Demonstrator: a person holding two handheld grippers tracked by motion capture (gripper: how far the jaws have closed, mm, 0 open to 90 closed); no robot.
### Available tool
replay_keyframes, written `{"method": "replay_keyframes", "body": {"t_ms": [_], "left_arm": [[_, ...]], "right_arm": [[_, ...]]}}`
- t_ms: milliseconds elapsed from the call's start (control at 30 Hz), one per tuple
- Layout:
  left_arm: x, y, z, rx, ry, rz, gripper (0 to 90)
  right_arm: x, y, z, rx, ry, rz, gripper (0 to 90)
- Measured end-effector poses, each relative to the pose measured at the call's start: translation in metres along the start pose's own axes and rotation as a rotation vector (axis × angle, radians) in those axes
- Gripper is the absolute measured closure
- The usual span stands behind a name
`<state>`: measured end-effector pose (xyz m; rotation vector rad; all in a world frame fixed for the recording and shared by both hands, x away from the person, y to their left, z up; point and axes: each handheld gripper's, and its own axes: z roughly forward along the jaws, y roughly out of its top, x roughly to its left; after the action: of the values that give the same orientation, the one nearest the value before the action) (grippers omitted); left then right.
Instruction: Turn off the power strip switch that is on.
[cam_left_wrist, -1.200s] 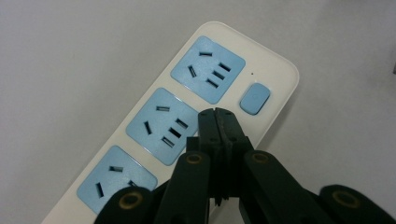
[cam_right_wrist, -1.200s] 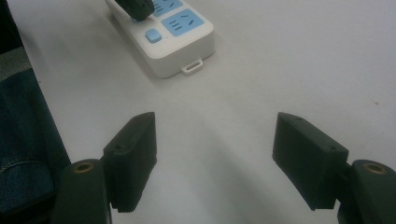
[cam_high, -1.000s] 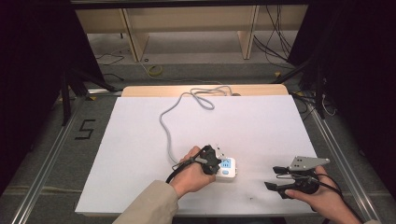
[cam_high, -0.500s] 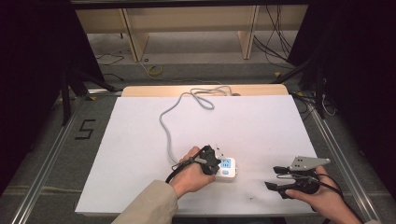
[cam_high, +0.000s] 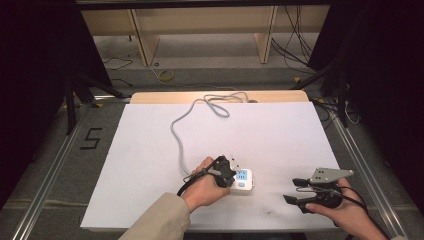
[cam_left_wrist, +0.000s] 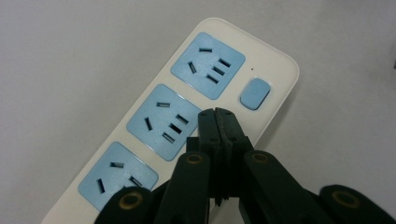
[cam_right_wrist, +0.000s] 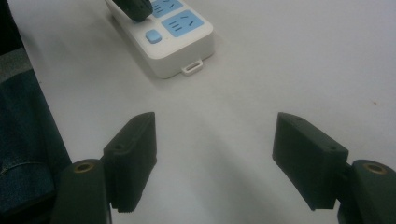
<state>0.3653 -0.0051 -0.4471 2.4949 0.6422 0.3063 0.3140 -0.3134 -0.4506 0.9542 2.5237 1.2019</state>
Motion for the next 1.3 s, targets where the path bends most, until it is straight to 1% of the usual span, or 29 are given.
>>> {"method": "replay_keyframes", "body": {"t_ms": [133,167,200,233,267,300,333,367,400,467,533,600,733,1233,1300], "left_arm": [[-0.001,-0.0006,-0.0013,0.005,0.019,0.01,90.0],[-0.0001,-0.0011,-0.0024,0.027,0.046,0.024,90.0],[0.0016,-0.0023,-0.0043,0.043,0.038,0.021,90.0],[0.0022,-0.0043,-0.0045,0.029,0.032,0.015,90.0],[0.0,-0.005,-0.0041,0.02,0.044,0.02,90.0],[-0.0027,-0.0039,-0.0038,0.031,0.063,0.045,90.0],[-0.0052,-0.0023,-0.0031,0.04,0.077,0.058,90.0],[-0.0049,-0.0015,-0.0032,0.047,0.078,0.065,90.0],[-0.0037,-0.0019,-0.0032,0.042,0.07,0.054,90.0],[0.0011,-0.0043,-0.004,0.025,0.036,0.023,90.0],[0.0029,-0.0052,-0.0042,0.019,0.024,0.013,90.0],[0.0019,-0.0049,-0.0041,0.021,0.031,0.019,90.0],[0.0025,-0.0048,-0.0041,0.02,0.027,0.011,90.0],[0.0031,-0.0045,-0.0045,0.02,0.023,0.031,90.0],[0.0029,-0.003,-0.0074,0.004,0.027,0.032,90.0]], "right_arm": [[-0.0001,-0.0003,-0.0006,0.001,0.0,-0.003,30.9],[-0.0001,-0.0003,-0.0007,0.0,0.0,-0.002,30.9],[-0.0001,-0.0003,-0.0006,0.0,0.0,-0.003,30.9],[-0.0001,-0.0003,-0.0005,0.0,0.0,-0.004,30.9],[-0.0002,-0.0003,-0.0003,0.0,0.001,-0.007,30.9],[0.0,-0.0003,-0.0001,0.002,0.001,-0.003,30.9],[0.0001,0.0001,0.0005,0.003,0.001,-0.003,30.9],[-0.0002,0.0005,0.0012,0.004,0.002,-0.006,30.9],[-0.0004,0.0009,0.0017,0.005,0.001,-0.006,30.9],[0.0001,0.0012,0.0014,0.004,-0.001,-0.004,30.9],[0.0001,0.0006,0.0006,0.001,-0.002,-0.004,30.9],[-0.0007,0.0003,0.0007,0.003,-0.003,0.003,30.9],[-0.0013,0.0004,0.0008,0.001,-0.001,0.001,30.9],[-0.0014,0.0004,0.0006,0.001,-0.001,-0.001,30.9],[-0.0016,0.0003,0.0005,0.002,-0.002,0.0,30.9]]}}
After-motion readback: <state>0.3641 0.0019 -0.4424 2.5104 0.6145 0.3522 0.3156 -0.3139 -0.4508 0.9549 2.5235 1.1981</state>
